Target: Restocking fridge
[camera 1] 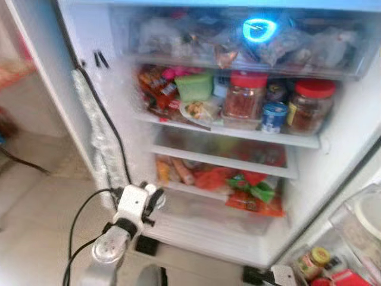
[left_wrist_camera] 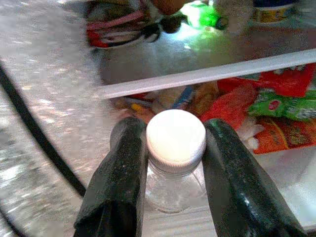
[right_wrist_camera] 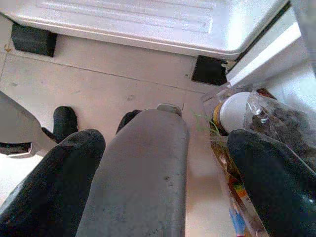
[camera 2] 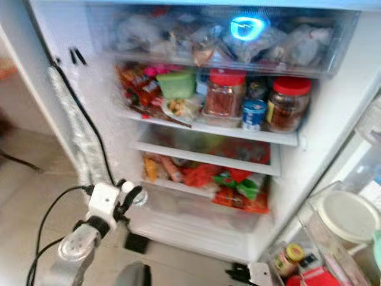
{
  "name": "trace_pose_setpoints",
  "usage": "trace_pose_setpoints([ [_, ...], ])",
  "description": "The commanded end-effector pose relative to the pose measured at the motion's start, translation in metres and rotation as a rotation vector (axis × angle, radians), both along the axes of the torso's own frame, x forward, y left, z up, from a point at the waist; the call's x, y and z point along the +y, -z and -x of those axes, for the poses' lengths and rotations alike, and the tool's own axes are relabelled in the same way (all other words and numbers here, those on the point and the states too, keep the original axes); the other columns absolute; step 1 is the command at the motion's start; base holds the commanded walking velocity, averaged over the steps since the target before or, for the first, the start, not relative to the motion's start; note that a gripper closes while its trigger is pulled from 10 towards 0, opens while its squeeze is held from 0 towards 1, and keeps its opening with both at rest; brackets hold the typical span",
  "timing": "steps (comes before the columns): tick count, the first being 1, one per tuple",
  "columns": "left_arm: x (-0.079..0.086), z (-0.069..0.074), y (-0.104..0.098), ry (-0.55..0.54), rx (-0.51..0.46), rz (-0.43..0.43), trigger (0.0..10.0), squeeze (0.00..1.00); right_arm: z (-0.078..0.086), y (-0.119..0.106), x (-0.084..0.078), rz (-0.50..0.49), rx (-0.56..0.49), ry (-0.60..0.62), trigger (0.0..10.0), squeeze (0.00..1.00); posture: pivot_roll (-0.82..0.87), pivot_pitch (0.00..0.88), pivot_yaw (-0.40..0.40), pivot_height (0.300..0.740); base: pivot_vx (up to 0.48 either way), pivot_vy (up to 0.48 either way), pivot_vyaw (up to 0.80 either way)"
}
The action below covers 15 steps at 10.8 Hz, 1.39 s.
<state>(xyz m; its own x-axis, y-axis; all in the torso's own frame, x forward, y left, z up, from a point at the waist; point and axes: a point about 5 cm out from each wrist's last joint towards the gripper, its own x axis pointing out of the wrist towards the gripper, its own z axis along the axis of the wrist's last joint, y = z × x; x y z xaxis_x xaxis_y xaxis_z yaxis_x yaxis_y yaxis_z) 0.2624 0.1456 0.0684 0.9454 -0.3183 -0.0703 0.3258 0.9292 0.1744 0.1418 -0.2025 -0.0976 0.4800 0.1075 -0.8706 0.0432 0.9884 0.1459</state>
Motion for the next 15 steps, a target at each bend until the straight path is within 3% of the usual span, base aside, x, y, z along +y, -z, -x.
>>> trace_pose_setpoints([
  [1,-0.0003,-0.0042,-0.0067,0.004,-0.026,0.002,10.0,0.0,0.0117,0.0049,0.0039,-0.02,0.049,0.006,10.0,0.0,0.06,0.002,0.004,0.651,0.0,0.0,0.0],
  [6,0.0009,-0.0065,-0.0098,-0.009,-0.051,-0.002,10.0,0.0,0.0097,0.004,0.0049,-0.02,0.04,-0.039,10.0,0.0,0.06,0.0,0.008,0.651,0.227,0.0,0.0],
  [15,-0.0008,-0.0104,-0.0129,0.0,-0.067,-0.011,10.0,0.0,0.0091,0.0042,0.0065,-0.036,0.036,0.003,10.0,0.0,0.06,0.0,0.011,0.651,0.322,0.0,0.0],
])
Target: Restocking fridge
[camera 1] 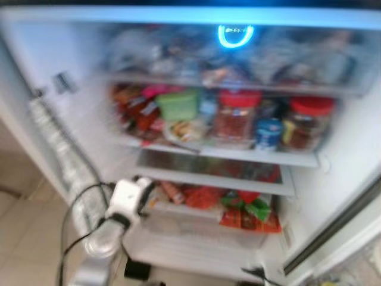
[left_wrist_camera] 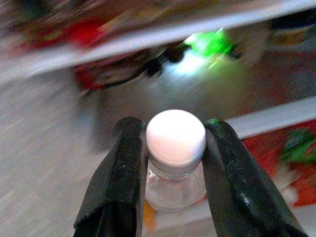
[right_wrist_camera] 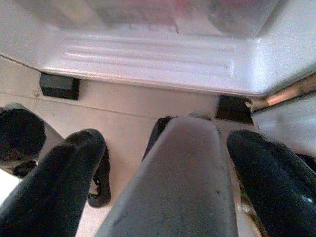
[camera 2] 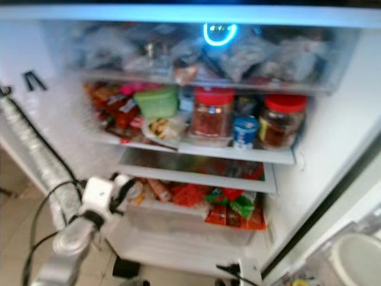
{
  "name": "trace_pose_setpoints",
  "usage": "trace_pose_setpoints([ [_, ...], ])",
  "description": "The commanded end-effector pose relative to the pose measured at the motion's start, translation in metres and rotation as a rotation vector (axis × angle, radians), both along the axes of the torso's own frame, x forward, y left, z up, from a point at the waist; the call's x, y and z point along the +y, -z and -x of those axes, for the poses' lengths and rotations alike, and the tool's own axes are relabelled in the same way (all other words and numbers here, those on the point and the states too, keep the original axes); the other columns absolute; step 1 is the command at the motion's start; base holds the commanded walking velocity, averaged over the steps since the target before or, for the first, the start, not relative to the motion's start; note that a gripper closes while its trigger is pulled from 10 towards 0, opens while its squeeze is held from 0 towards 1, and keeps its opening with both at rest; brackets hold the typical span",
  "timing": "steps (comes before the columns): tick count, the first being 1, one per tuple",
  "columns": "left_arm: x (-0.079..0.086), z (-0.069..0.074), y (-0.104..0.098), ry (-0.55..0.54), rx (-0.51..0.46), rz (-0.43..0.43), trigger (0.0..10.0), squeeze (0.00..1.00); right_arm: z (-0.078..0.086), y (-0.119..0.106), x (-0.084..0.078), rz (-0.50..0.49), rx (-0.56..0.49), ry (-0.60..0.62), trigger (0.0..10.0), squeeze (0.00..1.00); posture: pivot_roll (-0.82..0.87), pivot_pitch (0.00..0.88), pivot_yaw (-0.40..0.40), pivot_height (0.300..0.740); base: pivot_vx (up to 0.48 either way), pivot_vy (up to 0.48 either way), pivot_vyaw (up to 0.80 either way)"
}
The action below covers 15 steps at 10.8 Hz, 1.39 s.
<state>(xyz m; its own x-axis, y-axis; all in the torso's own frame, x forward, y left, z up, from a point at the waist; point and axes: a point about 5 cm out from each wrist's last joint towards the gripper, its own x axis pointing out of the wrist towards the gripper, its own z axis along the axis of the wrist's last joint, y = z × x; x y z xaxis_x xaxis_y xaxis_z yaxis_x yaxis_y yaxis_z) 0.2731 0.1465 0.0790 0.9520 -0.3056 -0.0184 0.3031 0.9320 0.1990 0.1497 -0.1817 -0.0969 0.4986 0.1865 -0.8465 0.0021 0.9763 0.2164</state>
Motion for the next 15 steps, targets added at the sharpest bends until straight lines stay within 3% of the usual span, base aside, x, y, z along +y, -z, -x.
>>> trace_pose_setpoints([
  [1,-0.002,0.0,-0.002,0.014,-0.011,-0.003,10.0,0.0,0.017,0.005,-0.014,0.038,0.065,0.034,10.0,0.0,0.06,0.0,0.012,0.651,0.322,0.0,0.0],
  [6,-0.008,-0.005,-0.007,0.053,-0.031,0.014,10.0,0.0,0.018,0.005,-0.015,0.037,0.068,0.032,10.0,0.0,0.06,0.002,0.009,0.651,0.309,0.0,0.0],
  [9,-0.013,-0.009,-0.012,0.087,-0.075,0.053,10.0,0.0,0.018,0.005,-0.016,0.034,0.065,0.032,10.0,0.0,0.05,0.006,0.002,0.651,0.0,0.0,0.0],
  [11,-0.017,-0.015,-0.011,0.142,-0.071,0.023,10.0,0.0,0.018,0.005,-0.017,0.034,0.062,0.033,10.0,0.0,0.05,0.009,0.001,0.651,0.0,0.0,0.0],
  [13,-0.019,-0.015,-0.006,0.272,-0.039,-0.093,10.0,0.0,0.017,0.004,-0.017,0.036,0.061,0.033,10.0,0.0,0.04,0.013,0.003,0.651,0.0,0.0,0.0],
  [15,-0.02,-0.012,0.0,0.41,-0.095,-0.399,10.0,0.0,0.017,0.004,-0.017,0.031,0.059,0.042,10.0,0.0,0.04,0.015,0.009,0.651,0.0,0.0,0.0],
])
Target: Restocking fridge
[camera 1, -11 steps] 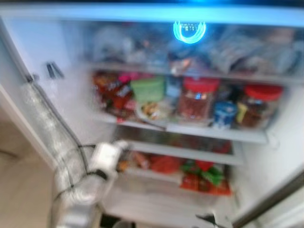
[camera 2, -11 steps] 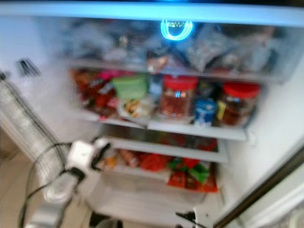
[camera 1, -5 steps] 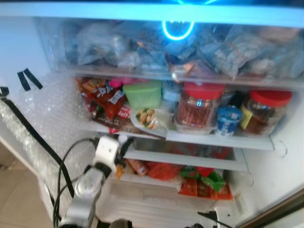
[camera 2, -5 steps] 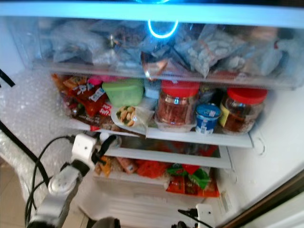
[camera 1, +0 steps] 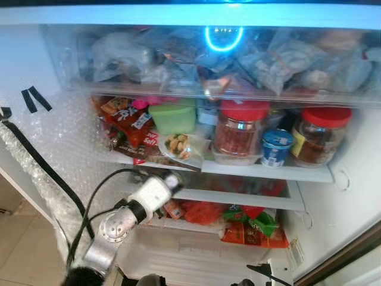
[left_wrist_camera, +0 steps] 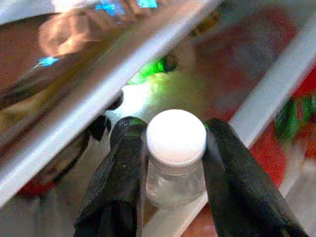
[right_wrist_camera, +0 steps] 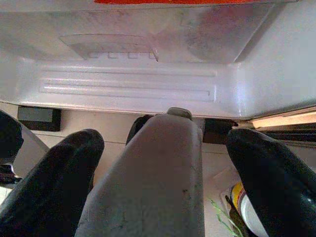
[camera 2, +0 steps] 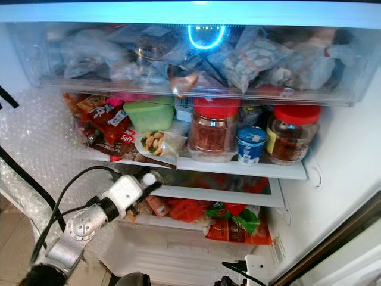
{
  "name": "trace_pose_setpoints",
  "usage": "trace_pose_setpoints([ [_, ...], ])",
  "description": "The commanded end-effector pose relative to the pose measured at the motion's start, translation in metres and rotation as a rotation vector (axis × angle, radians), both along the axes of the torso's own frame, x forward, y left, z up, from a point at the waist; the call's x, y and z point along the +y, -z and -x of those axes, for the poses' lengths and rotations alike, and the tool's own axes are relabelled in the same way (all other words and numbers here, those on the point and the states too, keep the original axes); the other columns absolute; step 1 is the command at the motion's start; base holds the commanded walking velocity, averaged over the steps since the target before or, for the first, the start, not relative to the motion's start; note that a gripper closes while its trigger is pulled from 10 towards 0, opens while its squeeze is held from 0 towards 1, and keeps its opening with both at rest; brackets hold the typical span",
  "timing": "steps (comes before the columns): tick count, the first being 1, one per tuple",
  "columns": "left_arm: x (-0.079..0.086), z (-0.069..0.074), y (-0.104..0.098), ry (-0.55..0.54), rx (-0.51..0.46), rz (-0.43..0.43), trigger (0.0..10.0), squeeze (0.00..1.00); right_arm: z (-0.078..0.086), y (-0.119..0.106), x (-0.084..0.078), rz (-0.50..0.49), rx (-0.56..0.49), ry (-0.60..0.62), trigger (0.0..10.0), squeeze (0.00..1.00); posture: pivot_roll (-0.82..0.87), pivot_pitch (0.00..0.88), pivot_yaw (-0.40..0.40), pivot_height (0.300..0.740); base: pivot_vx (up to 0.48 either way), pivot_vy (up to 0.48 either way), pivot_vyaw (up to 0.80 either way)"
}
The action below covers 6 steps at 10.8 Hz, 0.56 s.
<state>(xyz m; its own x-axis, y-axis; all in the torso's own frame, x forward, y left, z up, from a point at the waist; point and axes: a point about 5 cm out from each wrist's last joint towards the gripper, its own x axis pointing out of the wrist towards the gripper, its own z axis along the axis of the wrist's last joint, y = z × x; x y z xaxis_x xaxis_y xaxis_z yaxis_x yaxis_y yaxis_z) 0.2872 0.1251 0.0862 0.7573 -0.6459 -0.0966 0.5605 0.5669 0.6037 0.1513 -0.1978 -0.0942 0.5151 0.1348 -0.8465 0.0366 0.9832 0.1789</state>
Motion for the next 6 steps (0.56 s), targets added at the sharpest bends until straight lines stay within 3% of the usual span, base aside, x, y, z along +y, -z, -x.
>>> trace_pose_setpoints([
  [1,0.003,0.001,0.01,0.009,0.009,-0.101,10.0,0.0,0.019,0.007,0.0,-0.01,0.071,0.005,10.0,0.0,0.04,0.015,0.011,0.651,0.0,0.0,0.0],
  [4,0.008,-0.009,0.013,-0.019,-0.169,-0.367,10.0,0.0,0.019,0.007,0.001,-0.015,0.065,0.019,10.0,0.0,0.05,0.021,0.012,0.651,0.0,0.0,0.0],
  [6,0.006,-0.011,0.015,0.013,-0.213,-0.402,10.0,0.0,0.019,0.007,0.001,-0.016,0.064,0.02,10.0,0.0,0.04,0.021,0.013,0.651,0.0,0.0,0.0],
])
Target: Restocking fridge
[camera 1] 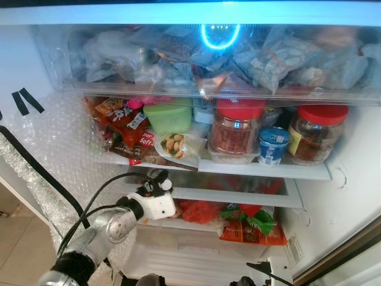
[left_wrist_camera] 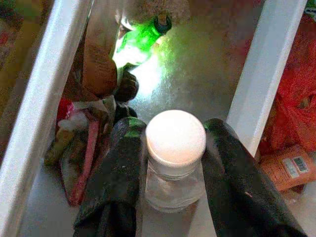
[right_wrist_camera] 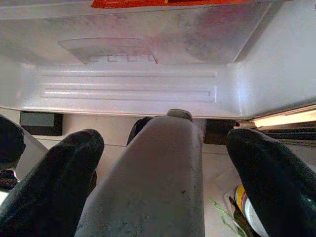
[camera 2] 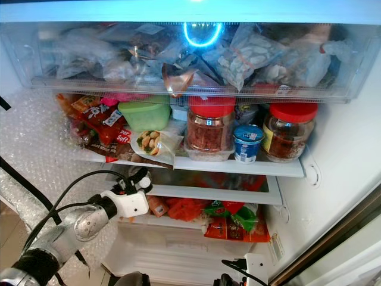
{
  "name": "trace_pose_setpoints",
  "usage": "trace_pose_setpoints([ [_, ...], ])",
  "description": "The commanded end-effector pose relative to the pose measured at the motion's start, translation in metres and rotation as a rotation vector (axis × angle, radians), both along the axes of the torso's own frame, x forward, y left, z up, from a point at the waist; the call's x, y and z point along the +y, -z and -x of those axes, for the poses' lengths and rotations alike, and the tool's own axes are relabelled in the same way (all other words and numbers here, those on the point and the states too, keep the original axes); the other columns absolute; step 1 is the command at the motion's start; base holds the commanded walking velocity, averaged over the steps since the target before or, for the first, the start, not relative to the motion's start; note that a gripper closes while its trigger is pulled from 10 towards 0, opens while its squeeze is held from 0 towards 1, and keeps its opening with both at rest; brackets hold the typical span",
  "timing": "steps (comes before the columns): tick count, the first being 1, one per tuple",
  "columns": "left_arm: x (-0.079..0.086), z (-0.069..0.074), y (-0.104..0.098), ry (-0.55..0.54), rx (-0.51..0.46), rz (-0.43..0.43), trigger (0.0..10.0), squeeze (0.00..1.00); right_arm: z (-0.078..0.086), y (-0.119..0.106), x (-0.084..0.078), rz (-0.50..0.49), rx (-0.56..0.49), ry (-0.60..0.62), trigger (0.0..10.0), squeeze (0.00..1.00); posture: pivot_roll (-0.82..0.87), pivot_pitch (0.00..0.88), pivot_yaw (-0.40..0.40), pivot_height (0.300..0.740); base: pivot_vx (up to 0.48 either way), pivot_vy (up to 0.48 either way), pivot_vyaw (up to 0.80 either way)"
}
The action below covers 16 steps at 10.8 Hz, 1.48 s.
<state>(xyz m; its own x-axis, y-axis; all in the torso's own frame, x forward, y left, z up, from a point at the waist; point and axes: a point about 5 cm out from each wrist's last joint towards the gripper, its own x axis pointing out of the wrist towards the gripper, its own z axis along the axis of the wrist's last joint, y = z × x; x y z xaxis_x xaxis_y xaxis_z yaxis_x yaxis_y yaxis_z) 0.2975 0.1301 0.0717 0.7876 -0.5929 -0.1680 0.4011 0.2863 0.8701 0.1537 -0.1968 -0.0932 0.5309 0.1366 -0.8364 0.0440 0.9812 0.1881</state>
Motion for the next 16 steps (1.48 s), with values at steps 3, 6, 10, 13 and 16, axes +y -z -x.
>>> trace_pose_setpoints([
  [3,-0.006,-0.016,-0.003,-0.011,-0.075,-0.046,10.0,0.0,0.021,0.008,0.0,-0.009,0.081,0.01,10.0,0.0,0.04,0.025,0.014,0.651,0.0,0.0,0.0],
  [6,-0.026,-0.032,-0.001,-0.038,-0.098,-0.137,10.0,0.0,0.022,0.008,0.0,-0.009,0.081,0.016,10.0,0.0,0.04,0.031,0.015,0.651,0.0,0.0,0.0],
  [10,-0.036,-0.036,0.01,-0.059,-0.087,-0.232,10.0,0.0,0.022,0.009,0.001,-0.013,0.084,0.011,10.0,0.0,0.04,0.034,0.019,0.651,0.0,0.0,0.0],
  [13,-0.028,-0.043,0.01,-0.149,-0.089,-0.252,10.0,0.0,0.022,0.009,0.001,-0.014,0.085,0.01,10.0,0.0,0.04,0.035,0.02,0.651,0.0,0.0,0.0],
  [16,-0.028,-0.046,0.009,-0.184,-0.091,-0.252,10.0,1.0,0.021,0.009,0.002,-0.015,0.084,0.009,10.0,0.0,0.04,0.032,0.021,0.651,0.0,0.0,0.0],
])
